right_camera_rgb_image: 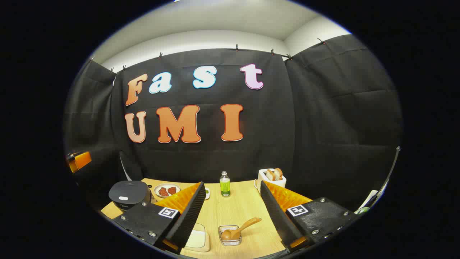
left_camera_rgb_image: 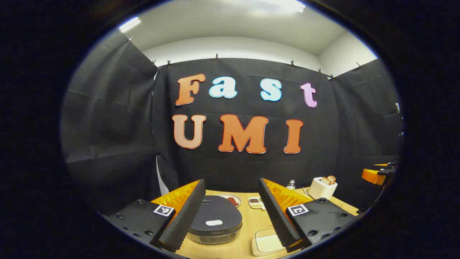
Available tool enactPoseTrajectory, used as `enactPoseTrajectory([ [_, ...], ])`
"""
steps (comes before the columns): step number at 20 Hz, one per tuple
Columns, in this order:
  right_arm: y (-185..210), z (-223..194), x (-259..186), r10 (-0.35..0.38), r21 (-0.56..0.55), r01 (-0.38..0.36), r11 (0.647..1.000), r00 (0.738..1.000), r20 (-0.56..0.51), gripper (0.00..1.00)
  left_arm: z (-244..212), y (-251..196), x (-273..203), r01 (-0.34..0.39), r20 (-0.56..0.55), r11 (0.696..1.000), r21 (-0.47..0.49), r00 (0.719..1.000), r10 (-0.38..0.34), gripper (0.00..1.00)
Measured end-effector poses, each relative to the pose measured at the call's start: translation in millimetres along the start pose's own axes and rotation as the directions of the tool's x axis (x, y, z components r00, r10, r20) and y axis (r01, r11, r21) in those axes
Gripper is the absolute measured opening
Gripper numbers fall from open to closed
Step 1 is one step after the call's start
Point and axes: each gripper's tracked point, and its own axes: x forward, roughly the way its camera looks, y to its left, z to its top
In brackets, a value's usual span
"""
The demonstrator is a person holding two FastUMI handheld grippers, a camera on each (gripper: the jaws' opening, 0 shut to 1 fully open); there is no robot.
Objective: Close the left gripper, press the button to open the rice cooker; take a wooden spoon from the chopstick holder with the right hand, scoop a spoonful of rice and pour it into the rice cooker, then put the wooden spoon back into the chopstick holder.
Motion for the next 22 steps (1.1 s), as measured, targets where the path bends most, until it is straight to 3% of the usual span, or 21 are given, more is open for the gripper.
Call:
enactPoseTrajectory([
  [22, -17.1, 1.0, 8.6, 0.001, -0.006, -0.001, 1.000, 1.000, 0.007, 0.94, -0.6, -8.7, 9.4, -0.004, -0.035, 1.000, -0.007, 0.999, 0.004, 0.99],
])
